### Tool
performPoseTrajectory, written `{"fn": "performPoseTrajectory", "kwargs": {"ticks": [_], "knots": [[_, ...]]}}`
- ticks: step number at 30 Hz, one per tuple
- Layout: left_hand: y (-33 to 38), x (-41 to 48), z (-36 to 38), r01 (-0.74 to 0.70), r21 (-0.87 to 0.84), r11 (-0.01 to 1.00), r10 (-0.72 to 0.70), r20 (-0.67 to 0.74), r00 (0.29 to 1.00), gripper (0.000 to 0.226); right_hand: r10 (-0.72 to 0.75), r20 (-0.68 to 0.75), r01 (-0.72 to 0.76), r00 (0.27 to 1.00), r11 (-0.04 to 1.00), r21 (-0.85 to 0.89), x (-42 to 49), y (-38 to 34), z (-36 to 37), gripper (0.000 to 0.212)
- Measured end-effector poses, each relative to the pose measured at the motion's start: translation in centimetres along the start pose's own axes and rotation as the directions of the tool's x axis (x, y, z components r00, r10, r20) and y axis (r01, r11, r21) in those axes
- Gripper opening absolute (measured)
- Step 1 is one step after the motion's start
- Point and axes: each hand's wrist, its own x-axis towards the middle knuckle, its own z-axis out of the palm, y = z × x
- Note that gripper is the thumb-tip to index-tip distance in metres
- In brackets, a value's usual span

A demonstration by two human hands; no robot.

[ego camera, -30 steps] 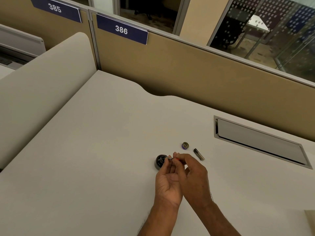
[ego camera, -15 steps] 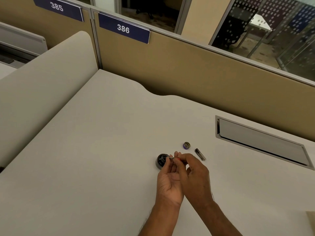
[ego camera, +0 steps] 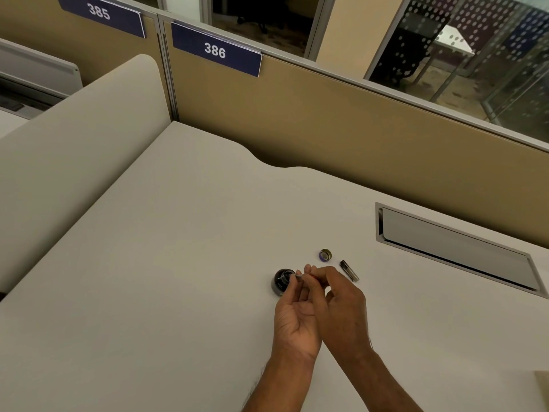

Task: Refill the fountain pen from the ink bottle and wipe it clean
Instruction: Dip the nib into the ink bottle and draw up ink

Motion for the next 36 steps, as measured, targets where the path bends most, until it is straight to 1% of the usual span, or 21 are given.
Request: {"fn": "performPoseTrajectory", "kwargs": {"ticks": [2,5,8,10,14,20,22,25,27,29,33,34,36], "knots": [[0.05,0.07,-0.07,0.003,-0.017,1.0,-0.003,-0.001,1.0,0.034,0.001,0.004,-0.001,1.0,1.0,-0.021,0.05,-0.07,-0.09,0.002],[0.16,0.23,-0.16,0.004,-0.005,1.0,-0.004,-0.002,1.0,0.036,-0.007,0.007,0.008,1.0,0.999,-0.054,0.07,0.0,-0.28,0.003],[0.14,0.27,-0.18,0.013,0.038,0.999,-0.013,-0.002,1.0,0.031,-0.019,0.018,0.02,1.0,0.999,-0.032,-0.04,0.07,-0.34,0.017],[0.09,0.26,-0.07,0.005,0.048,0.999,-0.005,-0.009,1.0,0.029,-0.028,0.034,0.029,0.999,0.999,-0.021,-0.1,0.12,-0.33,0.021],[0.01,0.32,0.03,0.0,0.036,0.999,0.0,-0.005,1.0,0.022,-0.019,0.018,0.019,1.0,1.0,0.001,-0.04,0.2,-0.23,0.019],[0.12,0.6,-0.01,0.025,-0.017,1.0,-0.025,0.0,1.0,0.029,-0.006,0.001,0.006,1.0,0.999,-0.034,0.18,-0.04,-0.15,0.005],[0.14,0.56,-0.03,0.027,-0.01,1.0,-0.027,0.014,1.0,0.028,-0.001,0.005,0.001,1.0,0.999,-0.036,0.21,-0.07,-0.16,0.006],[0.05,0.42,-0.02,0.039,0.044,0.998,-0.04,0.025,0.999,0.029,-0.004,0.019,0.004,1.0,1.0,-0.018,0.11,-0.12,-0.26,0.016],[-0.02,0.42,-0.02,0.032,0.027,0.999,-0.033,0.018,0.999,0.026,-0.013,0.031,0.014,0.999,1.0,-0.016,0.05,-0.1,-0.26,0.019],[-0.04,0.47,-0.04,0.025,0.004,1.0,-0.025,0.009,1.0,0.025,-0.008,0.025,0.008,1.0,1.0,-0.014,0.03,-0.12,-0.23,0.017],[-0.09,0.4,-0.02,0.018,-0.002,1.0,-0.018,0.004,1.0,0.028,0.003,0.009,-0.002,1.0,0.999,-0.039,0.06,-0.21,-0.23,0.005],[-0.1,0.33,0.0,0.018,-0.005,1.0,-0.018,0.01,1.0,0.028,0.001,0.005,-0.001,1.0,0.999,-0.044,0.06,-0.22,-0.28,0.004],[-0.15,0.21,0.03,0.027,-0.013,1.0,-0.027,0.024,0.999,0.029,-0.001,-0.002,0.001,1.0,0.999,-0.035,0.01,-0.16,-0.35,0.009]]}}
